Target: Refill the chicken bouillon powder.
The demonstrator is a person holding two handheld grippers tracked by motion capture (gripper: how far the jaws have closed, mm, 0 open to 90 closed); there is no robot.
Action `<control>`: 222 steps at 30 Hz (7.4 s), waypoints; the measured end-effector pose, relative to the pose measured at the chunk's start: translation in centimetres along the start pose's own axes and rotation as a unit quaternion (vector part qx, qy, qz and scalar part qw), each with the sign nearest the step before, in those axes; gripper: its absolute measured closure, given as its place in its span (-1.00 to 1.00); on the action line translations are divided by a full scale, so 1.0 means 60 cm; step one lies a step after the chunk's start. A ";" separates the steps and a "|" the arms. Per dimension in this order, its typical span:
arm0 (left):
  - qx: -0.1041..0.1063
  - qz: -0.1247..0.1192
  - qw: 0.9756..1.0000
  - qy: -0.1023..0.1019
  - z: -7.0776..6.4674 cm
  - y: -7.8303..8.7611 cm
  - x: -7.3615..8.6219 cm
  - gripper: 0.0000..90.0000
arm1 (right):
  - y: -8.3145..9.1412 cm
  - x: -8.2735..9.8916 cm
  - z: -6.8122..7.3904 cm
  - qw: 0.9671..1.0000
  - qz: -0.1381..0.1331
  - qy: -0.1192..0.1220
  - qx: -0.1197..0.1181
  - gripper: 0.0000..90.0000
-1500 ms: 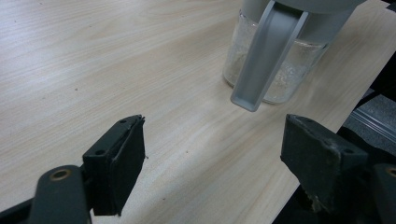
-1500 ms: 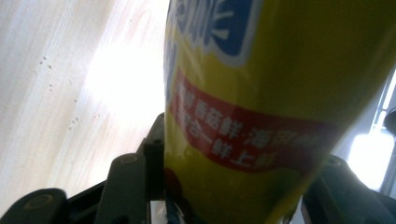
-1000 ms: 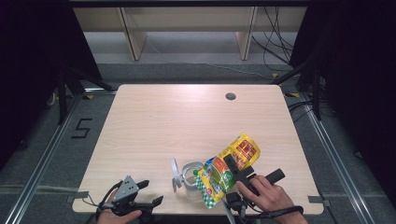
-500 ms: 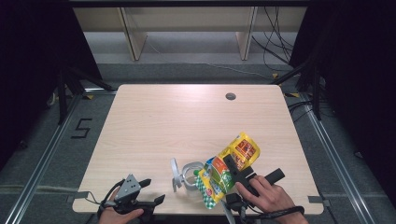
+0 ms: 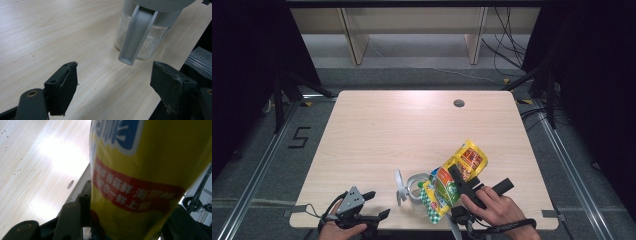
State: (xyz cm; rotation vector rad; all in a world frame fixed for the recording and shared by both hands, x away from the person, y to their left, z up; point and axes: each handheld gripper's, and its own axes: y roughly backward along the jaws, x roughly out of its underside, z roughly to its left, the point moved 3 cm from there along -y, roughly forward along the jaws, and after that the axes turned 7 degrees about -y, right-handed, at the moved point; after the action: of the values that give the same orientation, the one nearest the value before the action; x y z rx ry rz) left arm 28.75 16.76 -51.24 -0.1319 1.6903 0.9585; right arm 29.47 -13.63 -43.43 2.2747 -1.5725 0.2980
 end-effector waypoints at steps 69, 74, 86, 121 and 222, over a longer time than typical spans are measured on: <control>0.002 0.004 1.000 -0.008 0.000 0.001 -0.001 -0.53 | 0.008 0.000 -0.001 0.999 0.024 0.026 -0.007 0.25; 0.002 0.002 1.000 -0.006 0.001 0.000 -0.001 -0.53 | 0.008 -0.003 -0.002 0.999 0.021 0.030 -0.011 0.25; 0.002 0.006 1.000 -0.019 0.004 -0.002 -0.002 -0.53 | 0.007 0.007 -0.012 0.998 0.020 0.044 -0.027 0.26; 0.006 0.006 1.000 -0.017 0.002 -0.004 -0.003 -0.53 | -0.002 0.012 -0.027 0.998 0.005 0.029 -0.058 0.26; 0.009 0.005 1.000 -0.008 -0.004 -0.010 -0.003 -0.54 | 0.002 0.010 -0.038 0.995 0.000 0.087 -0.053 0.26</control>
State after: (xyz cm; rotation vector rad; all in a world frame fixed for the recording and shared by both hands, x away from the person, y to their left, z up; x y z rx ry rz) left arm 28.93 16.14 -51.41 -0.1033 1.6865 0.9495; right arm 29.62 -13.24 -41.11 2.1091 -1.4643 0.3915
